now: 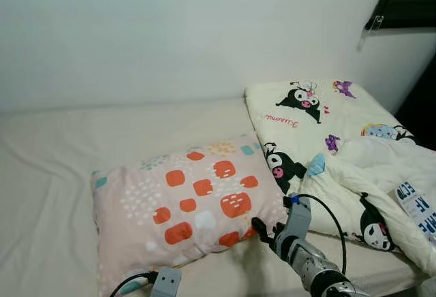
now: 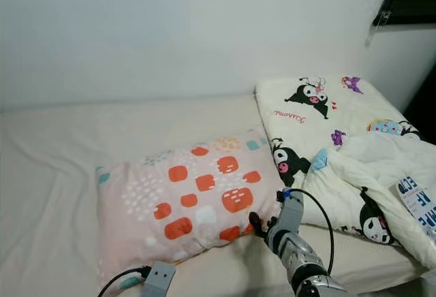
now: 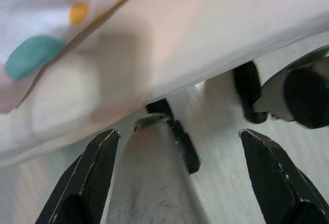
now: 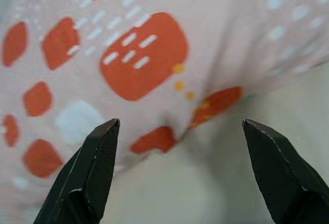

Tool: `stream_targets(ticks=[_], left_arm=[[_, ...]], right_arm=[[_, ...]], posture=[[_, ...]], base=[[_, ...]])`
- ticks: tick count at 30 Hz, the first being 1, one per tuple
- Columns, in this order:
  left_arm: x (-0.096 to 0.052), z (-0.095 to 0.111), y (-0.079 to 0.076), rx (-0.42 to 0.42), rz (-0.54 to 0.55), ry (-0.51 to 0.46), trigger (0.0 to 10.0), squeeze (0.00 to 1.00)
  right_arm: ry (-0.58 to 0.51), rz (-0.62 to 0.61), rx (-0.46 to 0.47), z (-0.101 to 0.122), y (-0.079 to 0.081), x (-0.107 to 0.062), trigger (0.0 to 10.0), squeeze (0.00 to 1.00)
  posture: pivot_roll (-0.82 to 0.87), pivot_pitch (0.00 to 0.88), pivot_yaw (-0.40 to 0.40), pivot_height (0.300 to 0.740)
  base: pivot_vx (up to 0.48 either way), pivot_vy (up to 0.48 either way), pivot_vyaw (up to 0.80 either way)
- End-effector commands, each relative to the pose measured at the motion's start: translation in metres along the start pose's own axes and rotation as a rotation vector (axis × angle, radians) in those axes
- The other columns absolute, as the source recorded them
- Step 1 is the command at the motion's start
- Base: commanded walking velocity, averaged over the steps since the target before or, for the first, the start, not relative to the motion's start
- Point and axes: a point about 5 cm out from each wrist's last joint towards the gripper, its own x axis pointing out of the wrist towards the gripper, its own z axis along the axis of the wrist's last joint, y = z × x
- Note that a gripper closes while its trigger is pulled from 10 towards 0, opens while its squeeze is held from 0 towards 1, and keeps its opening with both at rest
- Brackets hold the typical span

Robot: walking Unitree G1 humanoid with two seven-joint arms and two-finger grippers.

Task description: Clean up the room

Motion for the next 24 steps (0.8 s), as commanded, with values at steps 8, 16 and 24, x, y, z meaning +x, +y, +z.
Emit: stream_targets(ticks=[8,16,24], left_arm=[[-0.001,0.033,0.082,-0.01,0.178,-0.156,10.0,0.0],[-0.011,0.095,0.125,0.128,0.313,-0.353,10.0,0.0],[-0.012,0.091,0.124,0.137,0.314,-0.364,10.0,0.0]], right_arm=[[0.023,0.035,0.049,-0.009,-0.001,-0.002,10.0,0.0],[-0.027,0.072,0.049,0.012,0.006,0.002,10.0,0.0],[-0.127,0.145,0.188,0.027,0.013,0.003,10.0,0.0]], posture=[[-0.12,0.026,-0.027,0.665],[-0.11,0.061,-0.031,0.635],[-0.1,0.046,-0.013,0.605]], base=[[0.0,0.0,0.0],[0.0,0.0,0.0],[0.0,0.0,0.0]])
